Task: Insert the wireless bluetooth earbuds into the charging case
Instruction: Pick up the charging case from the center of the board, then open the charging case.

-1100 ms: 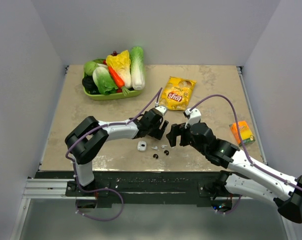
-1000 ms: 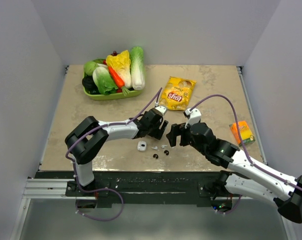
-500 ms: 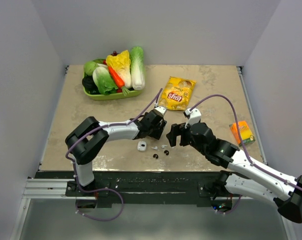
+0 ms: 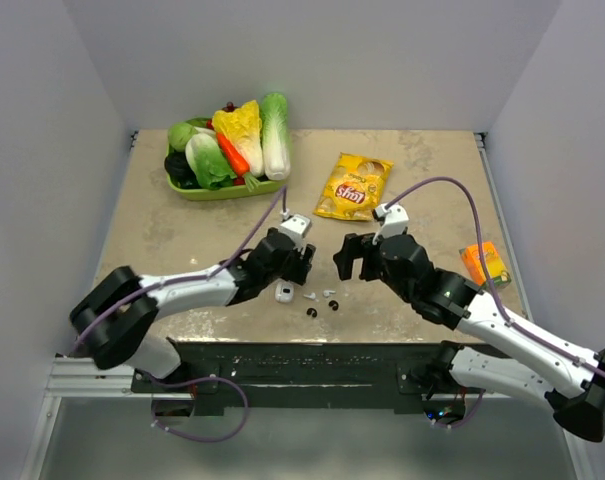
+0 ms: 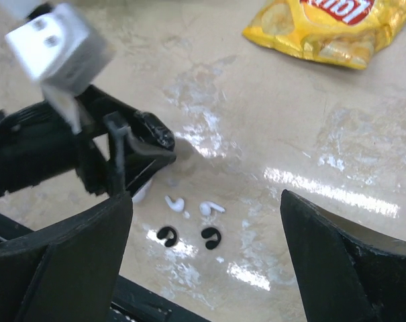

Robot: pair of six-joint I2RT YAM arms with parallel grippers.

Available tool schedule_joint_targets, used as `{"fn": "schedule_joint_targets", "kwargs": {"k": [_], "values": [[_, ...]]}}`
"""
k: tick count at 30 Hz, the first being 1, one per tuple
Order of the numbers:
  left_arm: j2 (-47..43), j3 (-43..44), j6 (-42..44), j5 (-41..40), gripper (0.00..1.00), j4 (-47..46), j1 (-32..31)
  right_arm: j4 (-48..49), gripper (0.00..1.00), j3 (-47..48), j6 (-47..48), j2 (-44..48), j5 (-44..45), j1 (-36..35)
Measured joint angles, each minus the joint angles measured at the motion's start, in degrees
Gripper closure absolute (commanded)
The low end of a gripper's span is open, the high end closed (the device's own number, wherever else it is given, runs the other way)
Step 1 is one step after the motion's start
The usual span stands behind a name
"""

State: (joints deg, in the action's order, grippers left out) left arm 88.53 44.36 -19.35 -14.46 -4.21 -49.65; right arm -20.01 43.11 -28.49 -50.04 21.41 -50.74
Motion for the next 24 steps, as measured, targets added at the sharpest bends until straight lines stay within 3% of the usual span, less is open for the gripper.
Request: {"fn": "schedule_joint_targets", "kwargs": {"k": [6, 11, 18, 24], "values": [[-17.44, -18.08, 2.54, 4.2, 0.88, -23.78, -0.98, 0.68, 0.05, 5.27, -0.22, -3.32, 0.46, 0.0], [-16.92, -35.56, 10.64, 9.57, 1.0, -50.1, -7.45, 0.74, 0.05, 7.13, 1.11, -6.69, -2.99, 0.0], [-13.53, -39.89, 17.86, 13.46, 1.0, -63.3, -8.61, 1.05, 0.05, 7.74, 3.54, -7.23, -9.03, 0.0], [-12.68, -40.63, 22.03, 16.09, 1.0, -65.88, -8.63, 1.18, 0.04, 7.98, 4.13, -10.4, -14.16, 0.0]]}}
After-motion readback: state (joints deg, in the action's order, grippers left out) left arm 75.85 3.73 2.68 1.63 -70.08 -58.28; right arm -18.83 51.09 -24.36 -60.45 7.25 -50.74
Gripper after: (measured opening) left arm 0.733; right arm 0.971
